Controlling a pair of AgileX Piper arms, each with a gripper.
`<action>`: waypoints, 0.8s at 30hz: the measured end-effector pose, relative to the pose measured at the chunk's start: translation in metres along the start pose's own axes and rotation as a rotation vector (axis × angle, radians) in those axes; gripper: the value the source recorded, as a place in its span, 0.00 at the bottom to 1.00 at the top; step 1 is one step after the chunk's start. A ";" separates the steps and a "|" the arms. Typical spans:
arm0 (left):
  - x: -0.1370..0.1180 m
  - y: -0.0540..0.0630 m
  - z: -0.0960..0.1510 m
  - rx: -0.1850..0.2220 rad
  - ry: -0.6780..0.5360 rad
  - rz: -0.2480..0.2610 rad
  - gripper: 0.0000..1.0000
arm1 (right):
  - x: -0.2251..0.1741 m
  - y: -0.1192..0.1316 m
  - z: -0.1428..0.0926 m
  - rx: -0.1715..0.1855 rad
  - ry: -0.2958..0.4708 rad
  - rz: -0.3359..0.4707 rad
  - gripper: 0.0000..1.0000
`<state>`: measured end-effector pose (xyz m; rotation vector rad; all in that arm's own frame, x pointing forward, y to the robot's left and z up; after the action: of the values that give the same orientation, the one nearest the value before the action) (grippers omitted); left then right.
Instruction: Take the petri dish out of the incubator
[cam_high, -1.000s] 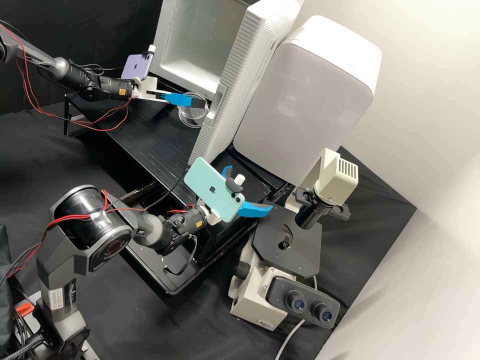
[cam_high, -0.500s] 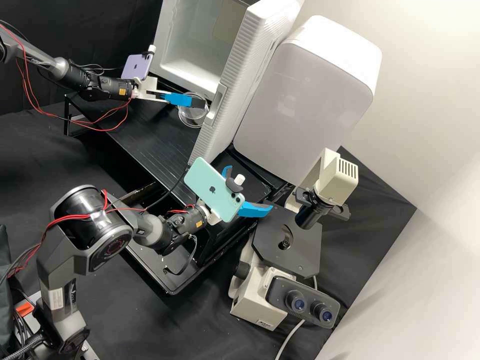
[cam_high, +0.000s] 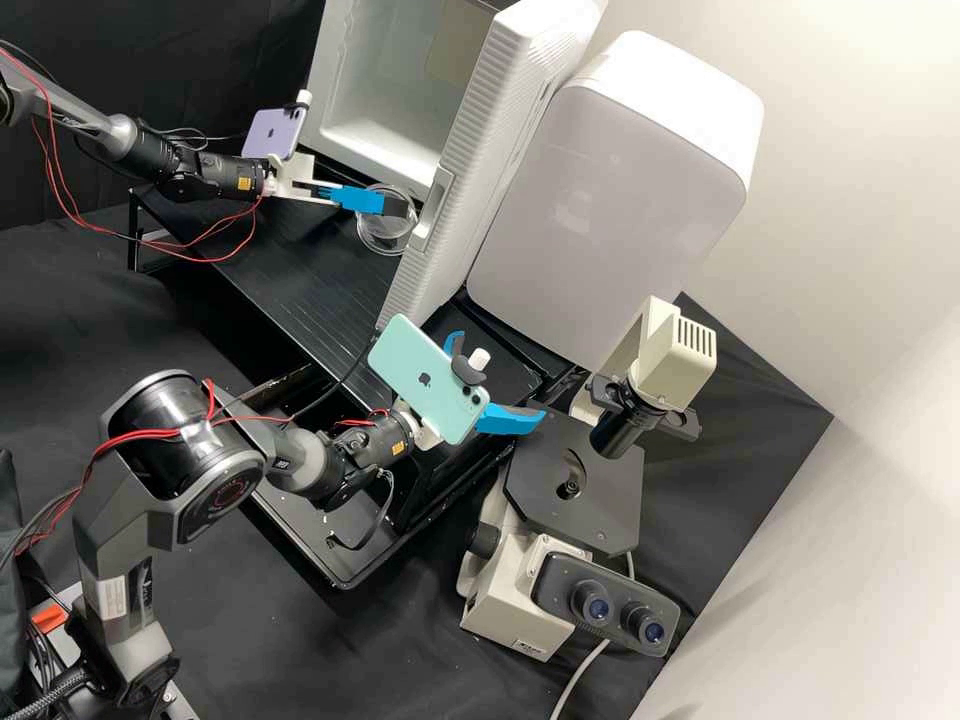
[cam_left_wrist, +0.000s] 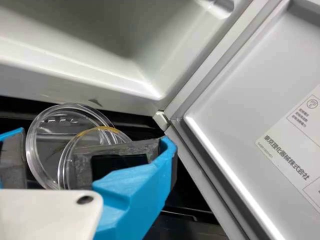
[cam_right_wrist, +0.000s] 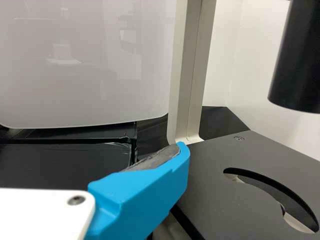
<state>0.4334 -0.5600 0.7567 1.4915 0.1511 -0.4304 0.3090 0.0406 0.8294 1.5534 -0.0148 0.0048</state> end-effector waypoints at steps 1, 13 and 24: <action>0.000 0.000 0.000 0.000 0.000 0.000 0.00 | 0.000 0.000 0.000 0.000 0.000 0.000 1.00; 0.000 -0.001 -0.001 -0.001 0.003 -0.003 0.00 | 0.000 0.000 0.000 0.000 0.000 0.000 1.00; -0.002 -0.005 -0.005 -0.003 0.021 -0.016 0.00 | 0.000 0.000 0.000 0.000 0.000 0.000 1.00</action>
<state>0.4309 -0.5548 0.7527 1.4933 0.1803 -0.4270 0.3090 0.0406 0.8294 1.5534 -0.0148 0.0048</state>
